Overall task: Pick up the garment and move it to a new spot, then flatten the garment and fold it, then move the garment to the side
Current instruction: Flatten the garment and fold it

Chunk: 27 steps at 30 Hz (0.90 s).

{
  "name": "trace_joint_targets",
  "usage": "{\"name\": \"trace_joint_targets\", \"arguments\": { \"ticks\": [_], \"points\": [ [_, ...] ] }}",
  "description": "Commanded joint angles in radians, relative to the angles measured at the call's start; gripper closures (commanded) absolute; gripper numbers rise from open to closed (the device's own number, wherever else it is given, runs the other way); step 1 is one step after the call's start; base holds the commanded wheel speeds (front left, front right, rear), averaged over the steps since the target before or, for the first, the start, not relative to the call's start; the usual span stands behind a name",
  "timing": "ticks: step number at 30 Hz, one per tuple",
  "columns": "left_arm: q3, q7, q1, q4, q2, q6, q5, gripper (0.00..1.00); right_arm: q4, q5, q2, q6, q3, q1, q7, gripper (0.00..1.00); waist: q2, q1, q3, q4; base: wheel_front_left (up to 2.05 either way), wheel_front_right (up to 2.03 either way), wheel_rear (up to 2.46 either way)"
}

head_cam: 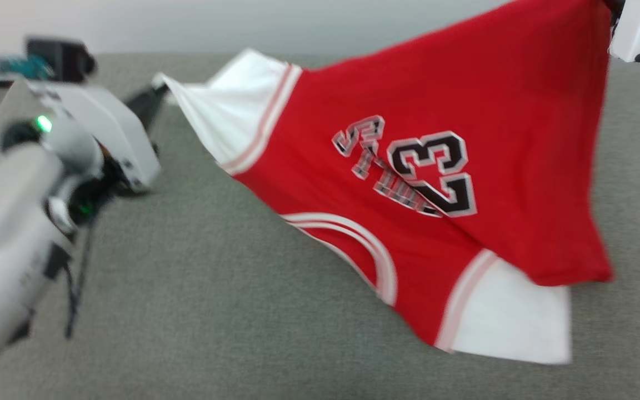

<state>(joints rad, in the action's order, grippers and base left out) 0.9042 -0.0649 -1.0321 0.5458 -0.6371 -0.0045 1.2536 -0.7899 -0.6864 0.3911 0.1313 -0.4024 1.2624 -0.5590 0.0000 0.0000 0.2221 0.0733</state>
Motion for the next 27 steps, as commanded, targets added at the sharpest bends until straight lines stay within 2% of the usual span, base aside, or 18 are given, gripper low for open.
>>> {"name": "trace_joint_targets", "arguments": {
  "ticks": [1,5,10,16,22,27],
  "points": [
    [-0.003,-0.03,-0.053,0.013,-0.018,-0.001,-0.013,1.0,0.027,-0.022,-0.003,-0.001,0.01,-0.026,0.022,1.0,0.0,0.0,-0.07,-0.066,0.0,0.0,0.0],
    [0.001,-0.1,-0.163,0.048,-0.049,-0.005,-0.045,1.0,0.087,-0.051,0.003,-0.001,0.031,-0.071,0.031,1.0,0.0,0.0,-0.099,-0.093,0.0,0.0,0.0],
    [-0.006,-0.172,-0.288,0.101,-0.055,-0.019,-0.056,1.0,0.182,-0.088,0.014,-0.001,0.093,-0.124,0.012,1.0,0.0,0.0,-0.115,-0.116,0.0,0.0,0.0],
    [0.0,-0.226,-0.419,0.162,-0.065,-0.029,-0.097,1.0,0.271,-0.126,-0.016,-0.001,0.197,-0.162,-0.049,1.0,0.0,0.0,-0.099,-0.135,0.0,0.0,0.0],
    [-0.01,-0.272,-0.564,0.237,-0.045,-0.033,-0.114,1.0,0.34,-0.055,-0.062,-0.001,0.281,-0.172,-0.125,1.0,0.0,0.0,-0.016,-0.153,0.0,0.0,0.0],
    [0.0,-0.256,-0.662,0.311,-0.007,-0.05,-0.154,1.0,0.306,0.049,-0.136,-0.001,0.321,-0.083,-0.104,1.0,0.0,0.0,0.115,-0.173,0.0,0.0,0.0]
  ]
}}
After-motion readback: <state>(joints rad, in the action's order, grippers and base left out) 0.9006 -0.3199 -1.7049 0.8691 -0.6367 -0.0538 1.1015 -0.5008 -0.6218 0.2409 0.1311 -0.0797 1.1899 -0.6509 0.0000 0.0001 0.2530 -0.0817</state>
